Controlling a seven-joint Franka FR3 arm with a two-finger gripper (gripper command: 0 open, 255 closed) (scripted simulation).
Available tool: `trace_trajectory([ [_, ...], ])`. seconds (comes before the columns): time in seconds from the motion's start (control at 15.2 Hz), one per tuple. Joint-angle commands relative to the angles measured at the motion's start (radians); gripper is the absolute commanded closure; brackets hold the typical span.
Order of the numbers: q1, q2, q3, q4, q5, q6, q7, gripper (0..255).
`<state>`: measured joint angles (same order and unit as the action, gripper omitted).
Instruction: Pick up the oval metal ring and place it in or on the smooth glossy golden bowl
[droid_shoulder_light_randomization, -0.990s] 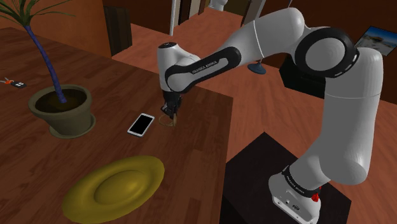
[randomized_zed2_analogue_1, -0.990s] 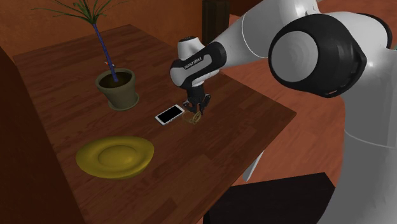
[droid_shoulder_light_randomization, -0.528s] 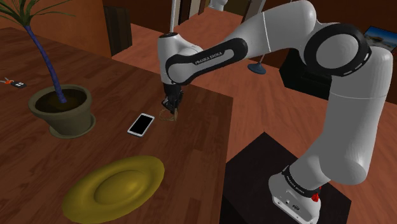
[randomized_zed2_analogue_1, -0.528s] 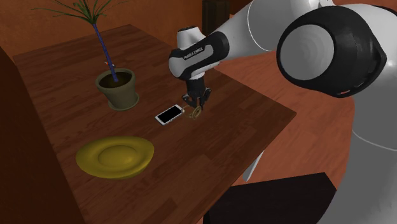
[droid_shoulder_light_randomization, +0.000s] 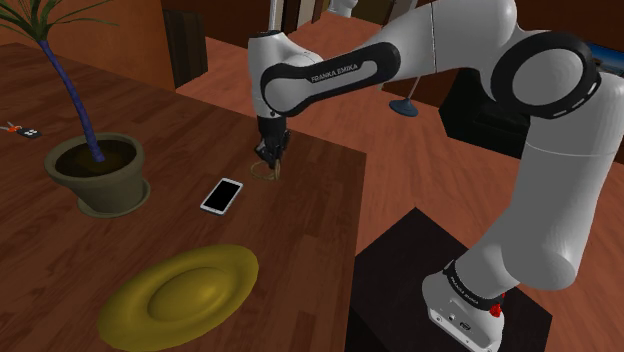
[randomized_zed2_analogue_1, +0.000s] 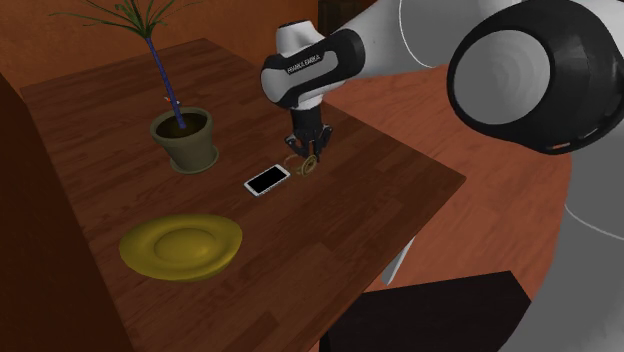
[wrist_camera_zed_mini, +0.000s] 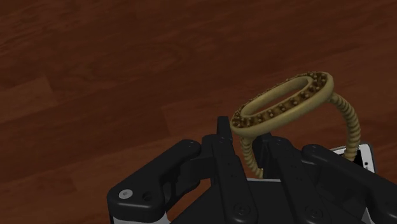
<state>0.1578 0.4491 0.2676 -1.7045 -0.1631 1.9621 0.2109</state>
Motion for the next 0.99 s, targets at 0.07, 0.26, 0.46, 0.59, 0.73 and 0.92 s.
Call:
trace_trajectory([
  [0.07, -0.001, -0.018, 0.003, 0.016, 0.006, -0.033, -0.005, 255],
  [0.26, -0.002, -0.034, 0.005, 0.034, 0.012, -0.067, -0.009, 255],
  [0.46, -0.003, -0.049, 0.007, 0.054, 0.017, -0.101, -0.013, 255],
  [0.59, -0.003, -0.057, 0.009, 0.069, 0.020, -0.124, -0.016, 255],
  [0.73, 0.009, -0.064, 0.016, 0.061, 0.022, -0.124, 0.004, 255],
  [0.92, 0.048, -0.076, 0.038, 0.041, 0.028, -0.119, 0.064, 255],
])
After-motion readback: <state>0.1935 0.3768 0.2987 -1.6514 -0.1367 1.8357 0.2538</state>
